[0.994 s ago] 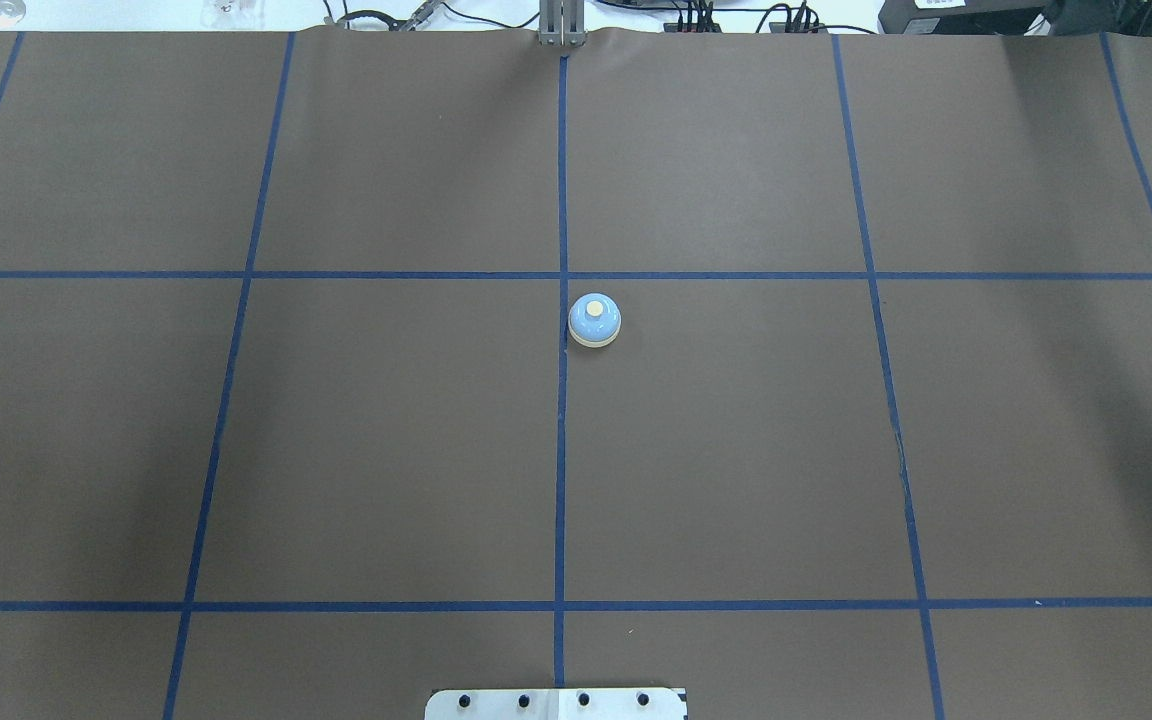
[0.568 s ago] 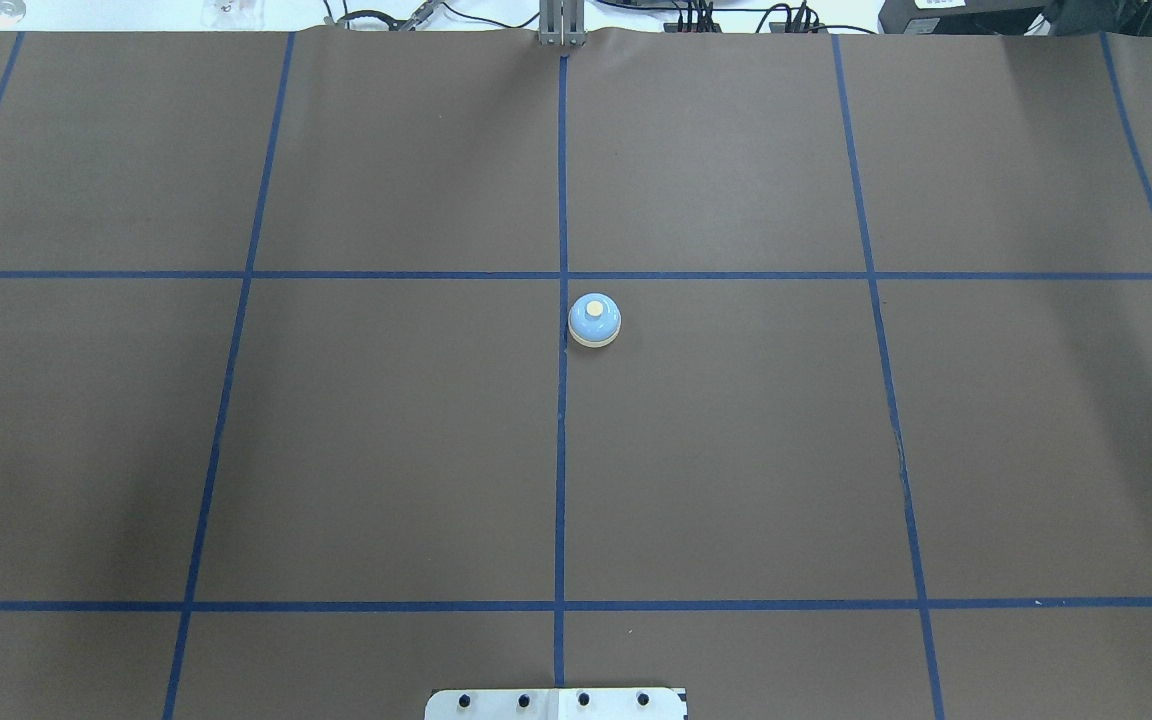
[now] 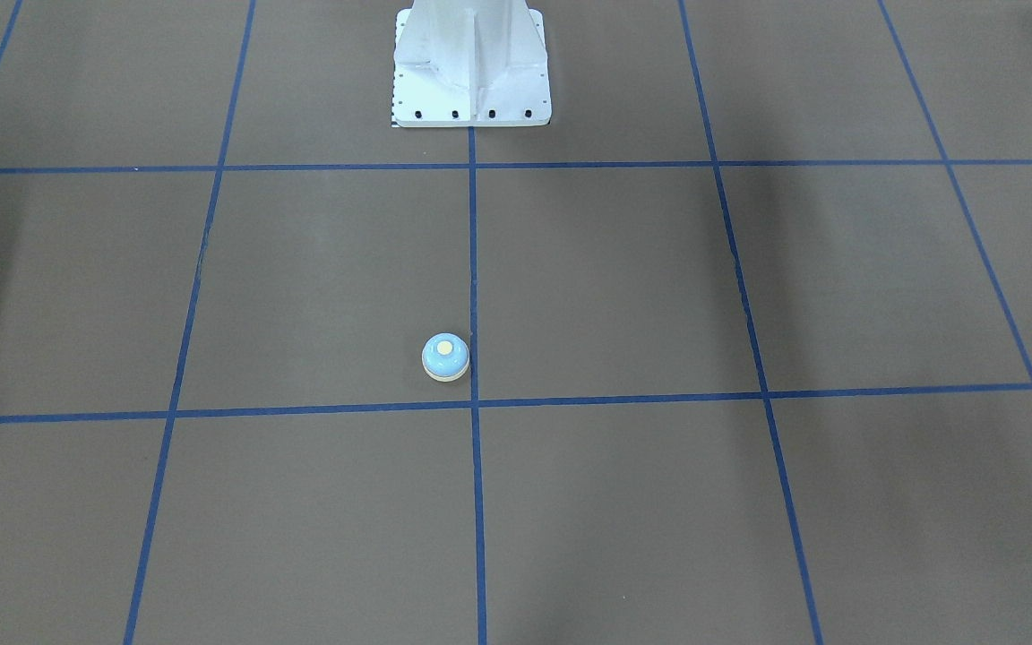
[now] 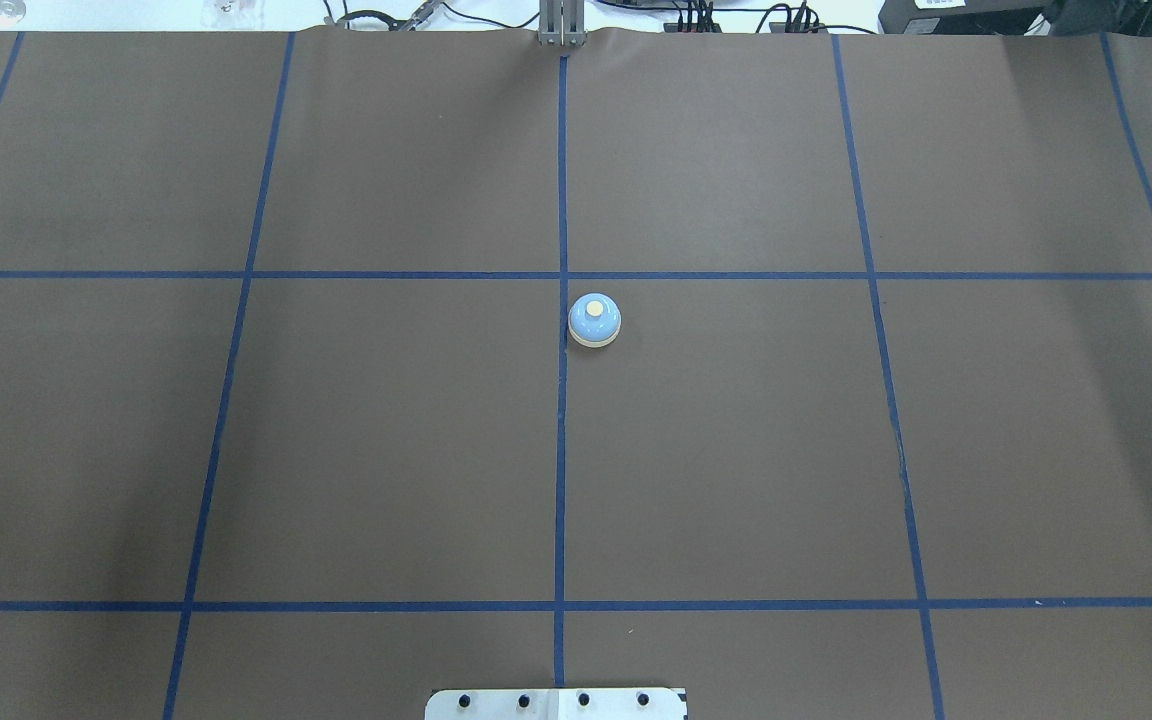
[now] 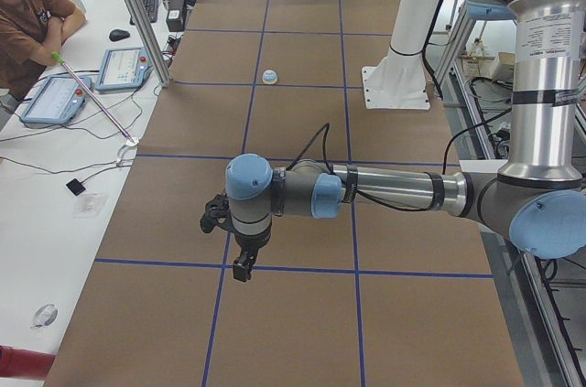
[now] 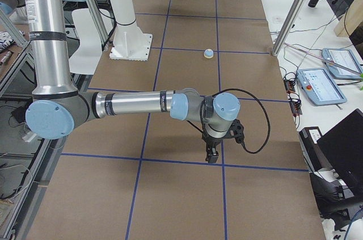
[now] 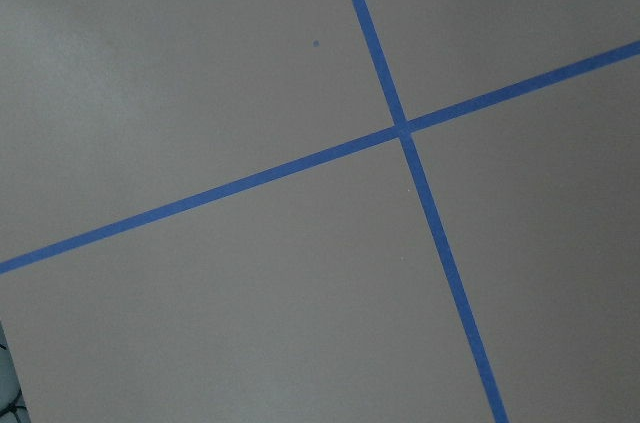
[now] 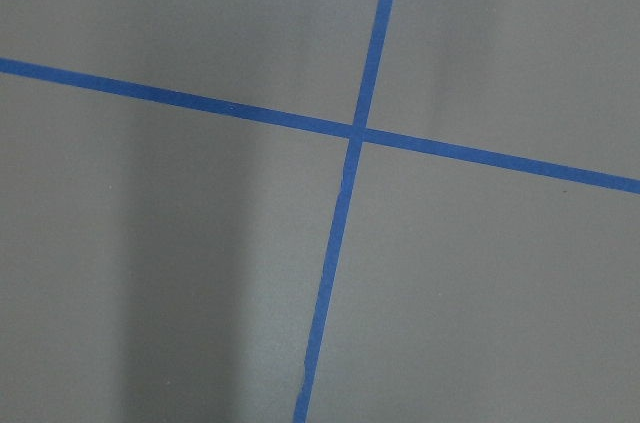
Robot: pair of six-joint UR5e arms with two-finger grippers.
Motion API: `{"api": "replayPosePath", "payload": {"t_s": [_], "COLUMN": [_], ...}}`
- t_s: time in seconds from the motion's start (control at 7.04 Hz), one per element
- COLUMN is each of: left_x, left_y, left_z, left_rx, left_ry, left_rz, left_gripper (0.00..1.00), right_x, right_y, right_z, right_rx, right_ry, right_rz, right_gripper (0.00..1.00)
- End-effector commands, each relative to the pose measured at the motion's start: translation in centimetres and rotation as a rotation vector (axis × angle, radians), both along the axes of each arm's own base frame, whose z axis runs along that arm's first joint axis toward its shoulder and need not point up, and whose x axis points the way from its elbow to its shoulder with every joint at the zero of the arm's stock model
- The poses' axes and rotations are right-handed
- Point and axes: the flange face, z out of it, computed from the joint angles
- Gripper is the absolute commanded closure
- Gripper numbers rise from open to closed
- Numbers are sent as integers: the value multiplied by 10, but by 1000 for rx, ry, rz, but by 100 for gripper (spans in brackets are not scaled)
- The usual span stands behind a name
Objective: Place and press bell with both arms
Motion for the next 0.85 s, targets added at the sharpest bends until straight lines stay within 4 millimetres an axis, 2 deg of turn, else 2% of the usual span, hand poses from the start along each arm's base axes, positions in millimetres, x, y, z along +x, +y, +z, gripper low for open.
{"api": "replayPosePath", "payload": {"t_s": [0.0, 0.14, 0.71], "left_x": [2, 2, 2], "left_y": [4, 4, 2], "left_z": [-2, -2, -3], "left_rx": [-26, -26, -19], "left_ry": [4, 4, 3], "left_rz": [-34, -38, -34], "left_gripper": [0, 0, 0], "right_x": [0, 1, 1], "right_y": [3, 2, 8], "right_z": [5, 2, 10], "right_rx": [-19, -29, -41], "right_ry": [-6, -42, -50], "right_rz": [10, 30, 30], "right_gripper": [0, 0, 0]}}
